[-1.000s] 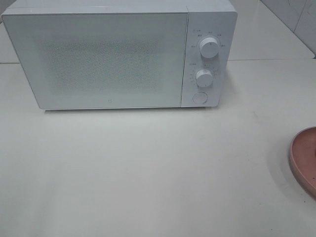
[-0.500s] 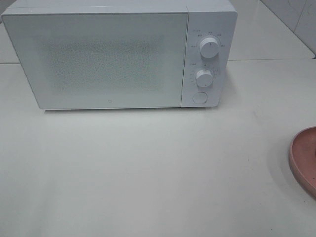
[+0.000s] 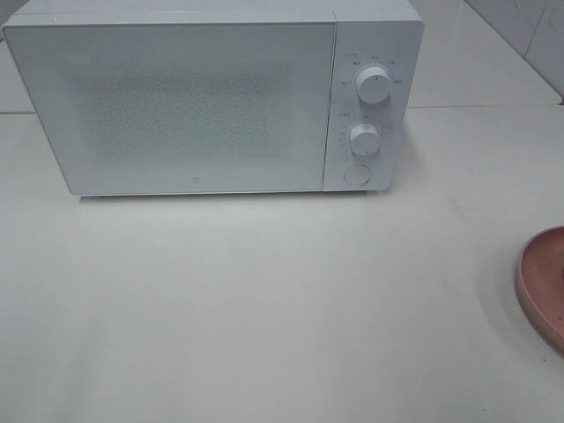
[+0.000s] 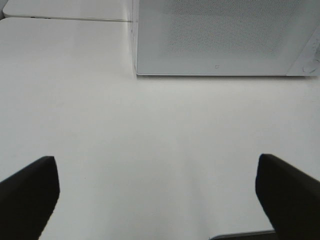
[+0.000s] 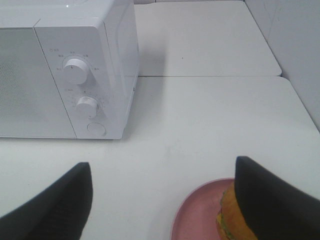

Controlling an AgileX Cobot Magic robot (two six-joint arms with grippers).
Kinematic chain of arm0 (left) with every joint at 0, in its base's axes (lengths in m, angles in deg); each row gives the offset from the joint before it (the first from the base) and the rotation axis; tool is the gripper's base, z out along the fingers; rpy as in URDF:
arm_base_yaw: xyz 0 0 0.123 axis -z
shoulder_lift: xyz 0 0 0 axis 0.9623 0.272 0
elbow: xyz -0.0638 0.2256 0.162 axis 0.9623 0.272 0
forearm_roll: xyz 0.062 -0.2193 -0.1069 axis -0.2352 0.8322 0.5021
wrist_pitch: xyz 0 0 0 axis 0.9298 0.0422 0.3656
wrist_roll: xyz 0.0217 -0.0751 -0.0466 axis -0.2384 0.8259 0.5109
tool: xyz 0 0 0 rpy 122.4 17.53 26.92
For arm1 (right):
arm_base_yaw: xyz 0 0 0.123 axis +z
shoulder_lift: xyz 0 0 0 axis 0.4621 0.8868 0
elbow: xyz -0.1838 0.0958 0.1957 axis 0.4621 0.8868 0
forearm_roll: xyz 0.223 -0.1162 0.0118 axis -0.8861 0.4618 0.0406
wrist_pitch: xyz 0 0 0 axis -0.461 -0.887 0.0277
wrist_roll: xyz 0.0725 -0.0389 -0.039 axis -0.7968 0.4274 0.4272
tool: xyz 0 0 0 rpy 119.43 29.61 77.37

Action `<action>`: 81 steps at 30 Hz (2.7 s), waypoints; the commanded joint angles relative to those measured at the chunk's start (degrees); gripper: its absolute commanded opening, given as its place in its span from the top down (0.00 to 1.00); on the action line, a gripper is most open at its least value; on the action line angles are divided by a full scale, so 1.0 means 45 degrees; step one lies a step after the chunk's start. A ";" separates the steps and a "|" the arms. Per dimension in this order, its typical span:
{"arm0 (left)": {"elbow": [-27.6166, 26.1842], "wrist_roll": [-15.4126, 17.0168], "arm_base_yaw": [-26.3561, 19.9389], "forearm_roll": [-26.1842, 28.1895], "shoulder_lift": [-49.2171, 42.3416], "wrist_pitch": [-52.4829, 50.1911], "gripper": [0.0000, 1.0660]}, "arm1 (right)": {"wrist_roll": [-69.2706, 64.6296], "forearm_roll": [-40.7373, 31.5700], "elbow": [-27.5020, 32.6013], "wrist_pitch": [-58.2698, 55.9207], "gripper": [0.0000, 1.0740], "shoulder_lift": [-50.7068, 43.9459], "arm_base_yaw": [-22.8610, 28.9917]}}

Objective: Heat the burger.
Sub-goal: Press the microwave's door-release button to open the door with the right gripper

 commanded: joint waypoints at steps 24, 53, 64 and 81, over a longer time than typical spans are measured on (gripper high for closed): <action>0.0038 0.0025 0.0051 0.0000 -0.0216 -0.0191 0.06 | 0.0013 0.0051 0.1413 0.9231 0.31 0.5666 -0.0025; 0.0038 0.0025 0.0051 0.0000 -0.0216 -0.0191 0.06 | 0.4902 -0.5080 0.2024 1.7622 0.31 1.2898 0.1719; 0.0038 0.0025 0.0051 0.0000 -0.0216 -0.0191 0.06 | 0.6417 -0.9320 0.2012 2.1263 0.31 1.4986 0.5322; 0.0038 0.0025 0.0051 0.0000 -0.0216 -0.0191 0.06 | 0.6353 -1.1752 0.1770 2.2867 0.31 1.6654 0.8480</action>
